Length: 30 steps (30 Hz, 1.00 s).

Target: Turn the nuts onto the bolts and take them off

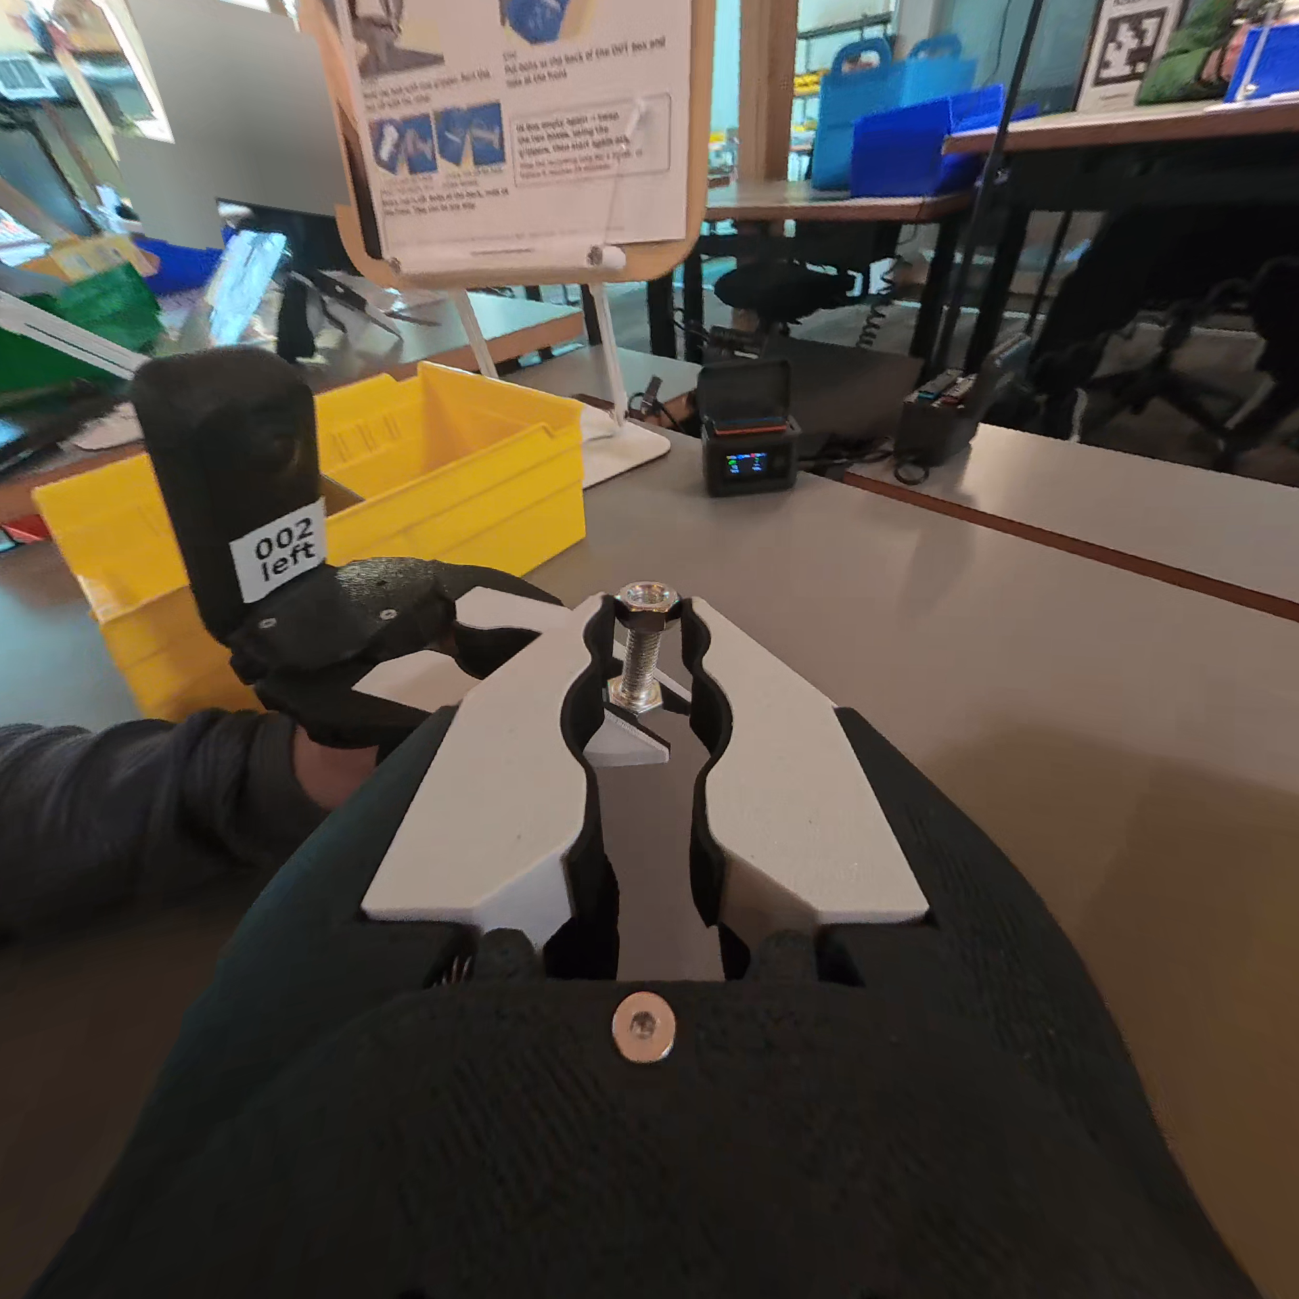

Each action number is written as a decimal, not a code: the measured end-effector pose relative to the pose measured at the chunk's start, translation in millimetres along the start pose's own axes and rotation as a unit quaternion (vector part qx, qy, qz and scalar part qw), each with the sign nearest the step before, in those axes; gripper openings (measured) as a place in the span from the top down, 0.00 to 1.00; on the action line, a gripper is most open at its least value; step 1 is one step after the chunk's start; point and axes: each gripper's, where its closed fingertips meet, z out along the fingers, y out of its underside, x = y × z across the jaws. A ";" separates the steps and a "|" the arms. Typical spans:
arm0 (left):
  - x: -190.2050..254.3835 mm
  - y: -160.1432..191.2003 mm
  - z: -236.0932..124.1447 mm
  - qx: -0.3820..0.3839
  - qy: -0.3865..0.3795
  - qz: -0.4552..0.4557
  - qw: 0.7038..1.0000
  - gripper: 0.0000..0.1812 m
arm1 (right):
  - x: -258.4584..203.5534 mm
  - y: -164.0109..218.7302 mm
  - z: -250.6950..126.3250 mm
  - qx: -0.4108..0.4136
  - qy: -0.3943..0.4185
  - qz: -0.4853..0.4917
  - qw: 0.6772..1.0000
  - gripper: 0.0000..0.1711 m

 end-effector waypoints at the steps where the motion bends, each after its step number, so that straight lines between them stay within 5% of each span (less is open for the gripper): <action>1: 1.8 -0.7 0.0 0.002 0.008 0.000 1.000 0.92 | -1.1 -0.5 -1.2 0.004 -0.014 0.005 1.000 0.90; 12: 32.6 -11.4 -2.4 0.045 0.112 0.009 0.993 0.92 | -19.7 -8.6 -27.7 0.063 -0.197 0.033 0.978 0.90; 23: 4.2 -10.3 -3.4 0.033 -0.007 0.019 0.999 0.92 | -7.6 -10.0 -5.6 0.101 0.088 -0.037 0.990 0.90; 30: 2.5 -7.3 -2.6 0.027 -0.006 0.013 1.000 0.92 | -4.9 -7.8 -4.7 0.120 0.090 -0.006 0.989 0.90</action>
